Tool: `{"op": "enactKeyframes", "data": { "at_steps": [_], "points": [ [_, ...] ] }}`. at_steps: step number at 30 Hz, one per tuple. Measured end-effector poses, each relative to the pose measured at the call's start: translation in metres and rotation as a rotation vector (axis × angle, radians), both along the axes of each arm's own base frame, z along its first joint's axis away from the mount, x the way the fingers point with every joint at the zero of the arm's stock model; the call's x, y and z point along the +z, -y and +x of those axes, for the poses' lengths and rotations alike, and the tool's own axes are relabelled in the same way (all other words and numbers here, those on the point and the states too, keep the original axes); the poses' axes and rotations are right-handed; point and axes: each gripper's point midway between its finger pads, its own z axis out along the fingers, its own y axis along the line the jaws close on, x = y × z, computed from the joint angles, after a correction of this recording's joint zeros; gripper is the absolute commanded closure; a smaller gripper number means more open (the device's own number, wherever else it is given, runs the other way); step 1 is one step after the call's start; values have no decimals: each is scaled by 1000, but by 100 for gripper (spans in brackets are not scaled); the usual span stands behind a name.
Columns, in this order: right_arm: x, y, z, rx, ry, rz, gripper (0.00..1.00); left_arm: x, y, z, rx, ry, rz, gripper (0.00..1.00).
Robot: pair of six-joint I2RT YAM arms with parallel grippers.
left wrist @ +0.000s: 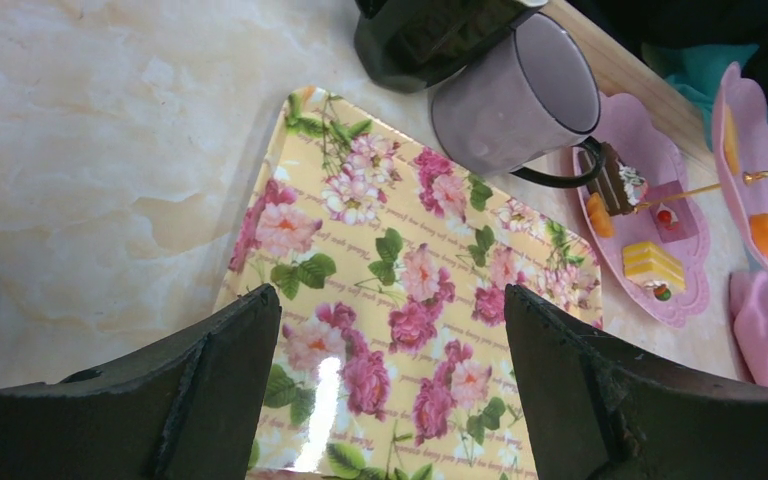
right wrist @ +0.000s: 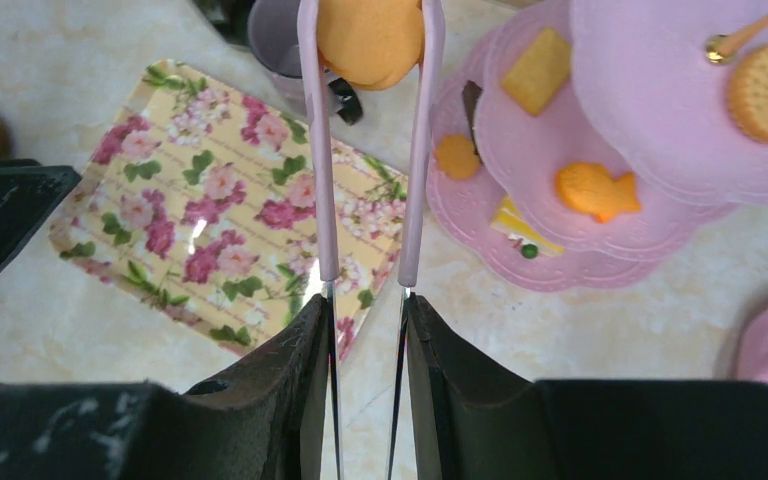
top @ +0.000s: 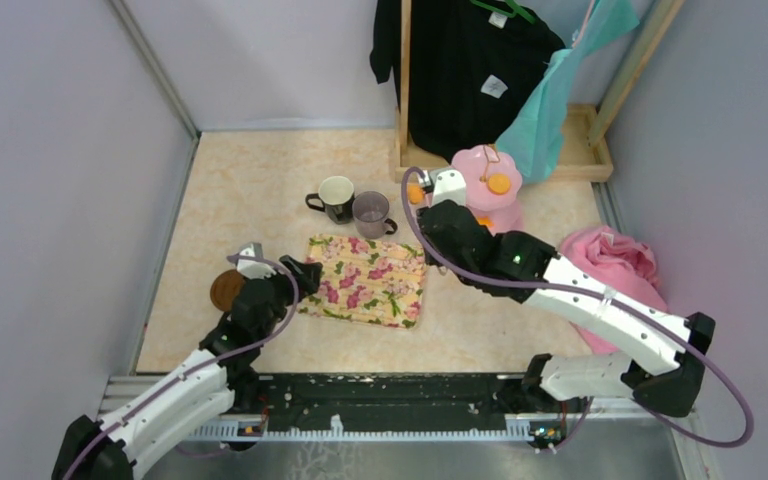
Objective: Serve the afternoon tea
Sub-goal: Place the desert on the desert table.
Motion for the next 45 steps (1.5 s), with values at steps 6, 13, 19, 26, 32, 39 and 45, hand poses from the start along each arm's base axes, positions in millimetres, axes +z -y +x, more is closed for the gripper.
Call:
{"op": "enactKeyframes", "data": {
  "at_steps": [6, 13, 19, 26, 32, 39, 45],
  "points": [
    [6, 38, 15, -128, -4, -27, 89, 7, 7, 2, -38, 26, 2, 12],
    [0, 81, 40, -253, -29, -66, 89, 6, 10, 2, -57, 25, 8, 12],
    [-5, 103, 61, -305, -65, -74, 89, 5, 12, 2, -65, 22, 10, 12],
    [-6, 98, 80, -289, -79, -60, 88, 4, 13, 2, -69, 20, 9, 12],
    [-12, 101, 89, -292, -105, -45, 86, 5, 14, 2, -72, 20, 9, 12],
    [-16, 96, 93, -277, -122, -31, 68, 5, 14, 2, -72, 21, 8, 12],
    [-13, 93, 93, -265, -121, -17, 63, 5, 14, 2, -72, 22, 7, 12]
  ]
}}
